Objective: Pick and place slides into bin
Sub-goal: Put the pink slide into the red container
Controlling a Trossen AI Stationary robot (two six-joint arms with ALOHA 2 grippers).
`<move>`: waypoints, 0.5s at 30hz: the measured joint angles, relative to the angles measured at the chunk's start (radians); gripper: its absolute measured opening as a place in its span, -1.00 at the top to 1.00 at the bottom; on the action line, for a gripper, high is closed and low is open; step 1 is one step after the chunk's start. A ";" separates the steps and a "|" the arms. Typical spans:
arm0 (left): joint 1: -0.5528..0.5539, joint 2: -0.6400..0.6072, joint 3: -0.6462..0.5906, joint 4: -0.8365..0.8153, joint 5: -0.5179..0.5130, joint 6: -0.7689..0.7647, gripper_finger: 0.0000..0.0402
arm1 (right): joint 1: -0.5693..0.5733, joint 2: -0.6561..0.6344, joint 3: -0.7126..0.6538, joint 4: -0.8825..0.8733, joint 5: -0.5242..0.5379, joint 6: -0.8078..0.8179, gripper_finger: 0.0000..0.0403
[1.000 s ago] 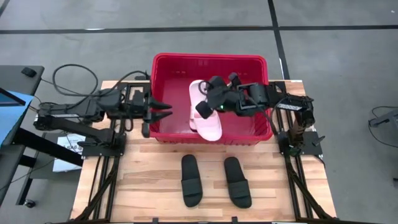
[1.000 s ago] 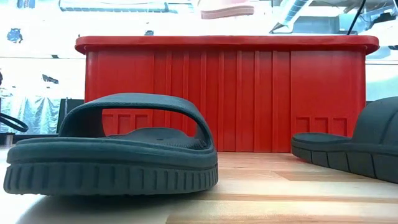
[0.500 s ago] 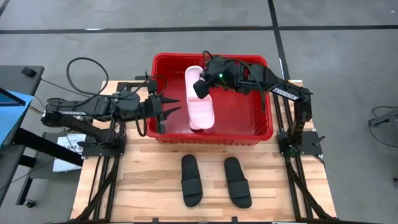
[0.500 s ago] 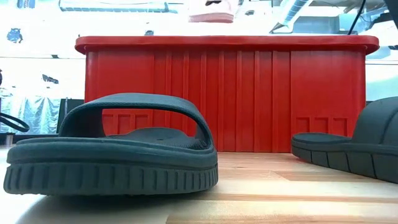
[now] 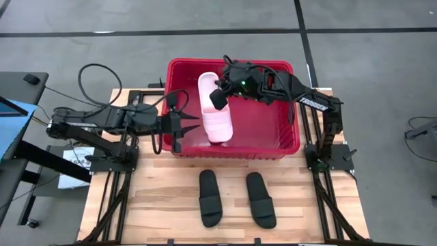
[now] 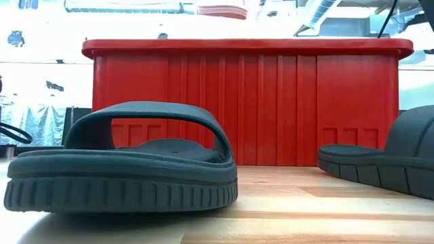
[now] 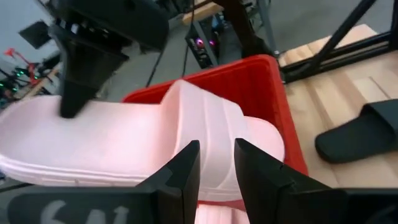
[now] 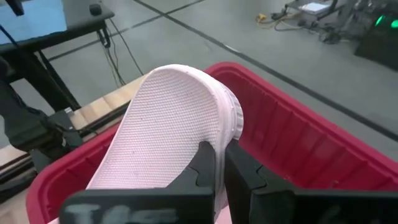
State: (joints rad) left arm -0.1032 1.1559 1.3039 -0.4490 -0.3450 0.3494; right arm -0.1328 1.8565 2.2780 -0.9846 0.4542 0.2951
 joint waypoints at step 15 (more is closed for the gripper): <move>0.025 0.218 0.432 -0.446 0.016 -0.030 0.38 | 0.063 0.000 0.000 -0.001 0.090 -0.037 1.00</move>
State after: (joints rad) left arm -0.0782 1.3743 1.7357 -0.8953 -0.3291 0.3191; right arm -0.0696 1.8565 2.2780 -0.9855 0.5439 0.2580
